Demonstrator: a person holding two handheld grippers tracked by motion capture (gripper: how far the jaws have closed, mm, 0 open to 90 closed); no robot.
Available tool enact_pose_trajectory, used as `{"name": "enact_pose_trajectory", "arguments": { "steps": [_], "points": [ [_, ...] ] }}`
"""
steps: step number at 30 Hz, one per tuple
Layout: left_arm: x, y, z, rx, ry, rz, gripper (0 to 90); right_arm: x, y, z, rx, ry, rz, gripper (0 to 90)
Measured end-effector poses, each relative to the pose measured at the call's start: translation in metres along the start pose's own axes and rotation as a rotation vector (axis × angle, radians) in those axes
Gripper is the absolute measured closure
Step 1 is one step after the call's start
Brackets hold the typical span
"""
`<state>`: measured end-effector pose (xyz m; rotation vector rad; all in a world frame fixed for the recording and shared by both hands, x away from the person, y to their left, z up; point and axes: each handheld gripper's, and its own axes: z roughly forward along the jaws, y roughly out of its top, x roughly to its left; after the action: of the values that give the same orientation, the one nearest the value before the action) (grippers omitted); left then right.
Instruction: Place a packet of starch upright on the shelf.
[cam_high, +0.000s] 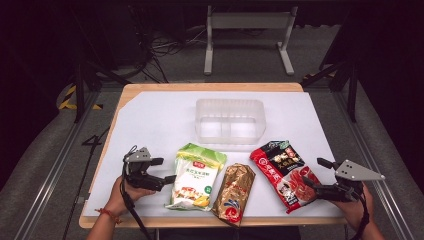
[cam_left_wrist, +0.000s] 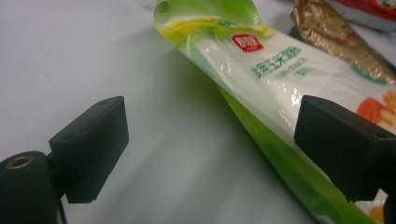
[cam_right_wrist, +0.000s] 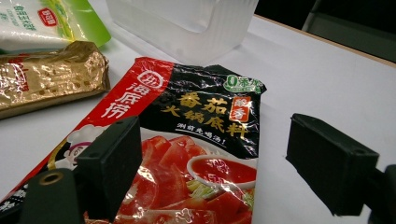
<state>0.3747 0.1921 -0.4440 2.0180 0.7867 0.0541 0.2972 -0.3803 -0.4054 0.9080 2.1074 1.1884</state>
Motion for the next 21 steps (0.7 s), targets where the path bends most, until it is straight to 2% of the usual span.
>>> {"name": "enact_pose_trajectory", "arguments": {
  "steps": [1, 3, 5, 9, 13, 15, 21],
  "points": [
    [0.001, 0.002, 0.002, 0.001, -0.006, -0.012, 11.3, 0.0, 0.0, 0.0, 0.0, 0.001, -0.002, 18.6],
    [0.0, 0.006, 0.006, 0.005, -0.052, -0.02, 11.7, 0.0, 0.0, 0.001, 0.004, 0.005, 0.001, 18.6],
    [-0.002, 0.01, 0.012, 0.036, -0.033, 0.005, 11.8, 0.0, -0.001, 0.002, 0.009, 0.005, 0.002, 18.6],
    [0.0, 0.012, 0.022, 0.053, -0.06, -0.022, 10.8, 0.002, -0.001, 0.002, 0.012, 0.007, 0.003, 18.6],
    [0.002, 0.015, 0.026, 0.056, -0.061, -0.022, 11.2, 0.003, -0.001, 0.003, 0.02, 0.008, 0.002, 18.6],
    [0.002, 0.018, 0.032, 0.072, -0.093, -0.036, 11.4, 0.003, -0.002, 0.003, 0.022, 0.01, 0.007, 18.5],
    [0.002, 0.031, 0.054, 0.111, -0.151, -0.029, 11.9, 0.003, -0.002, 0.005, 0.032, 0.018, 0.006, 18.5]
  ]
}}
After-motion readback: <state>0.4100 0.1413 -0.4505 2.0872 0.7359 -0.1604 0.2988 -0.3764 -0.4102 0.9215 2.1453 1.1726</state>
